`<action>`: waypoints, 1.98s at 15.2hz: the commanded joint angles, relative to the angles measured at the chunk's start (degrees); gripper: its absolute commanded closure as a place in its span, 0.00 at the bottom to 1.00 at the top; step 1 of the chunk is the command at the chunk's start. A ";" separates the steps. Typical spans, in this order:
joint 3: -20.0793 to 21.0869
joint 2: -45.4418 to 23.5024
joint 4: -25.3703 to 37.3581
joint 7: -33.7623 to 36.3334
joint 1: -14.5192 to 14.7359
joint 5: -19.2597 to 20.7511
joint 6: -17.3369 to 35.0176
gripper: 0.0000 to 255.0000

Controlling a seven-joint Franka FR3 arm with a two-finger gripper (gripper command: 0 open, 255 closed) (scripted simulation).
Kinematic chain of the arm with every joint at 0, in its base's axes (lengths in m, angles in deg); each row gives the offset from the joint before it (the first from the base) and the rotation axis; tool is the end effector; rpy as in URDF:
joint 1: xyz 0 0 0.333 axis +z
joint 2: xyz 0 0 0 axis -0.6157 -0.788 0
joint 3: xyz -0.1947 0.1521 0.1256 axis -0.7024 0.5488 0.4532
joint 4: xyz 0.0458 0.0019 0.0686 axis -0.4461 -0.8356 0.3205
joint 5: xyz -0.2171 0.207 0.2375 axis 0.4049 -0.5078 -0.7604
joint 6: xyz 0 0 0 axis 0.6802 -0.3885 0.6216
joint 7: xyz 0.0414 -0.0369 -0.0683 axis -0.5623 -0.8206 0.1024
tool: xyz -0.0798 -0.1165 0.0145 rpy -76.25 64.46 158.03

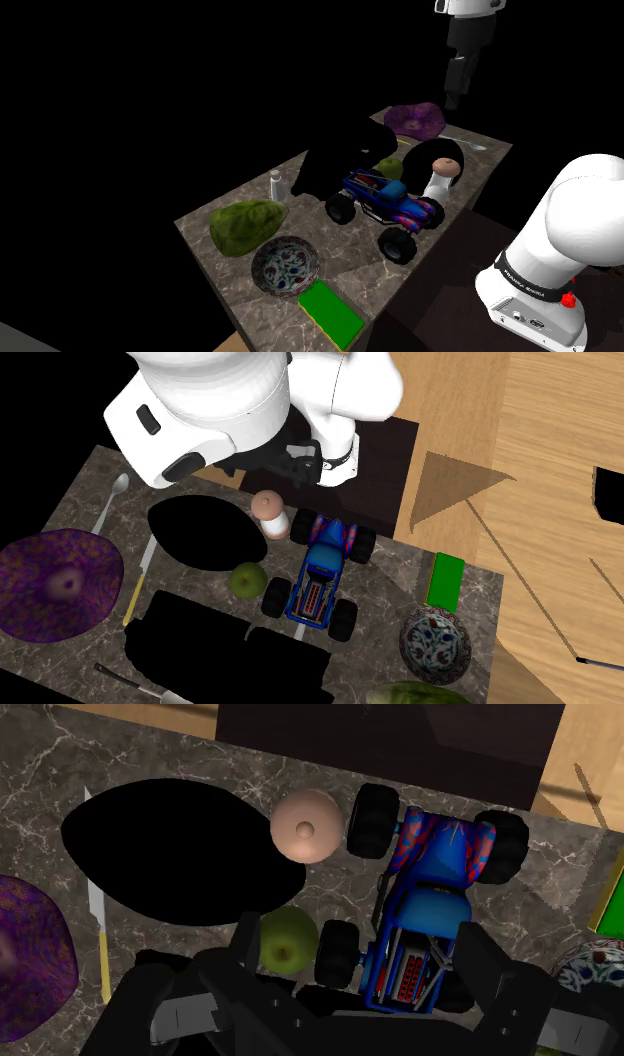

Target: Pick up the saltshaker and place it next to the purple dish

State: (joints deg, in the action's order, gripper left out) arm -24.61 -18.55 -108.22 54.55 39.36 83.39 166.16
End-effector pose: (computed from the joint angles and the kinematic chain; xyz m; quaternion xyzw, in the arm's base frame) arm 0.3083 -0.0311 0.5299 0.9960 0.0654 -0.0553 0.0268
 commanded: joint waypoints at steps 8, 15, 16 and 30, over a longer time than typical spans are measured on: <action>0.58 5.65 -17.30 5.20 -2.55 3.12 15.00 0.00; 0.58 6.38 -29.08 9.58 -5.27 6.44 28.50 0.00; 0.43 6.15 -29.73 9.61 -5.39 6.63 29.39 0.00; -0.41 4.42 -33.16 9.83 -6.15 7.82 34.61 1.00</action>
State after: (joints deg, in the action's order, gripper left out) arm -25.01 -14.12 -141.36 64.37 33.21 91.23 200.77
